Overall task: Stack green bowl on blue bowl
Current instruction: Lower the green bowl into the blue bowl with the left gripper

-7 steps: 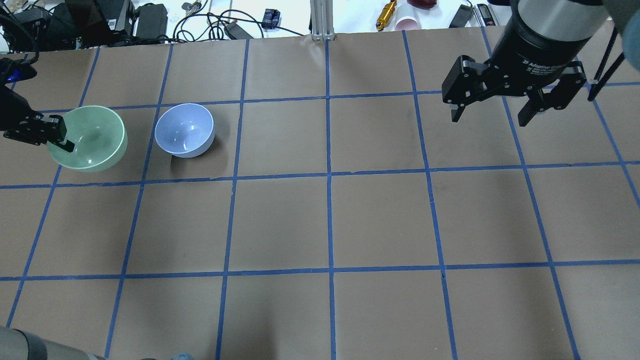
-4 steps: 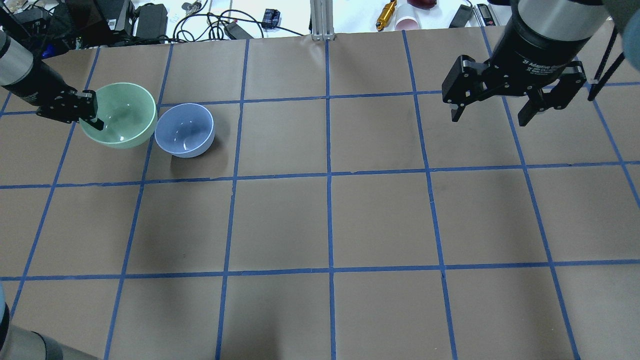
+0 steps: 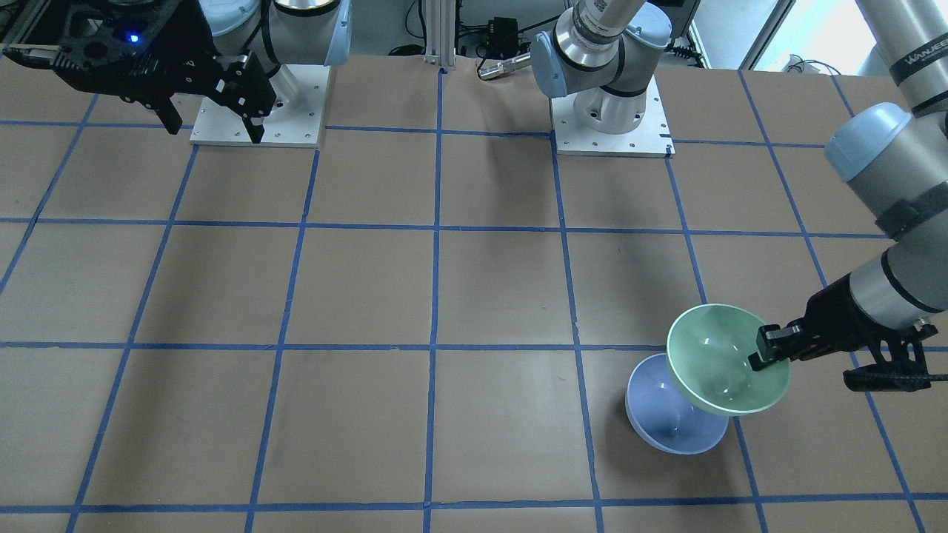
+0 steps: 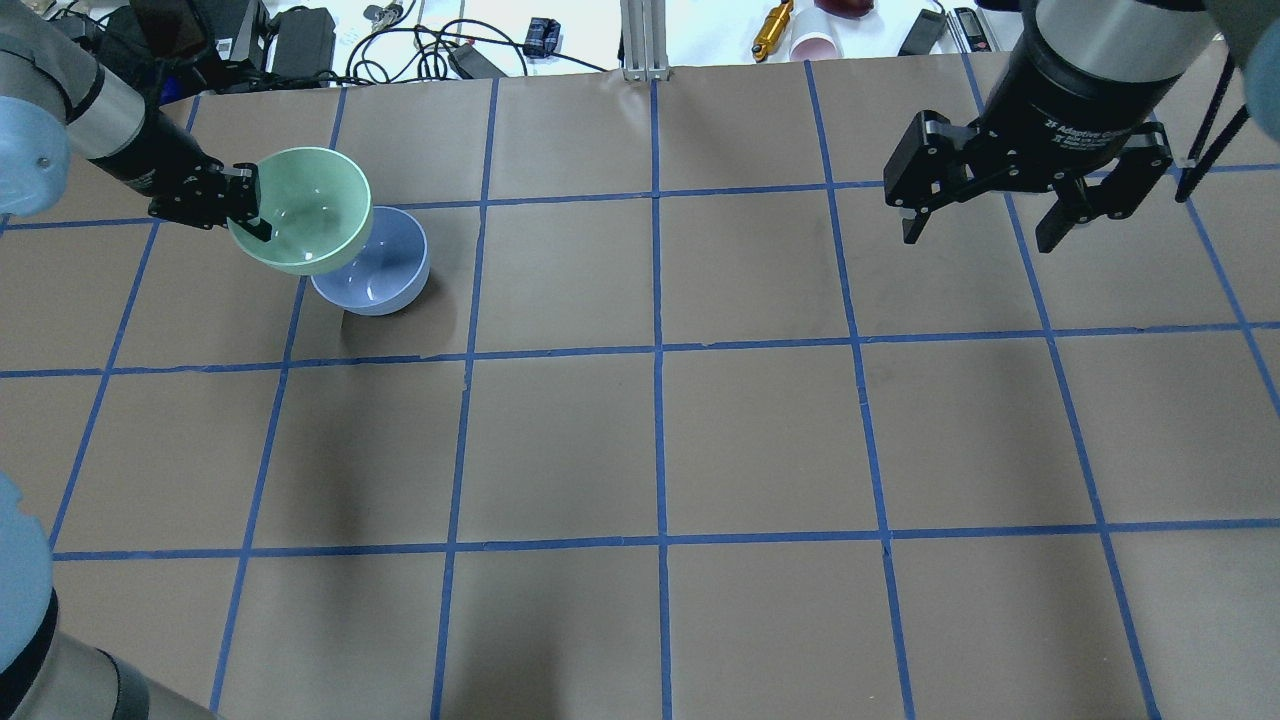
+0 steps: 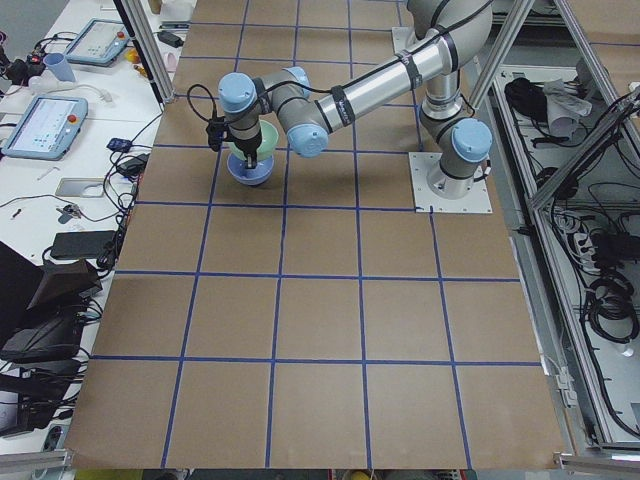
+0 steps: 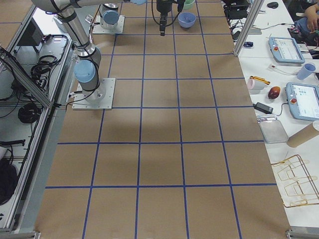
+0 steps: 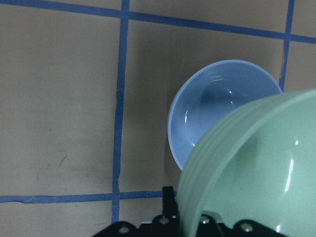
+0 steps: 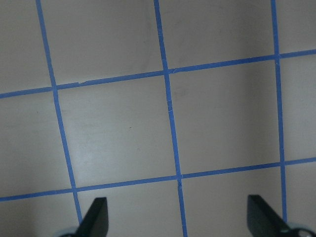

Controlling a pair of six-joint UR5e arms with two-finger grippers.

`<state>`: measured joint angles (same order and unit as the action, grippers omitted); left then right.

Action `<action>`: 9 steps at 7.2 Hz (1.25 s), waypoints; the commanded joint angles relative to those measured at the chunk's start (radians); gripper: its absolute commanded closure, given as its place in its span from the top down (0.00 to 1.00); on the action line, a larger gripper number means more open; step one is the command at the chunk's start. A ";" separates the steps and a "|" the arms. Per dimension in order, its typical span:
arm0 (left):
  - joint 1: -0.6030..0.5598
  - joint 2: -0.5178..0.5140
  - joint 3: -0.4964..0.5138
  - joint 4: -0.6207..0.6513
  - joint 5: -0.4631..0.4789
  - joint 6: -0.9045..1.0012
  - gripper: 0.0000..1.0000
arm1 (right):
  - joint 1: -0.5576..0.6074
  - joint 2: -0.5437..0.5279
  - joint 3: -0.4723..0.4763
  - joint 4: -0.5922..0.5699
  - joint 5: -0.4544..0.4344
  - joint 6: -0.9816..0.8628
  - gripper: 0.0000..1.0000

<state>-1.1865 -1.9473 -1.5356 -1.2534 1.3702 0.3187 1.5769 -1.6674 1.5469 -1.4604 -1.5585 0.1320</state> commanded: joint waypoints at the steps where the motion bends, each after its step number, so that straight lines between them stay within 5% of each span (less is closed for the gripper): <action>1: -0.015 -0.039 0.000 0.064 0.009 -0.007 0.00 | 0.000 0.000 -0.001 0.000 0.002 0.000 1.00; 9: -0.018 -0.070 -0.014 0.065 0.009 -0.010 0.00 | 0.000 0.000 -0.001 0.002 0.000 0.000 1.00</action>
<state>-1.2042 -2.0141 -1.5491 -1.1904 1.3794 0.3095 1.5769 -1.6675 1.5463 -1.4592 -1.5585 0.1319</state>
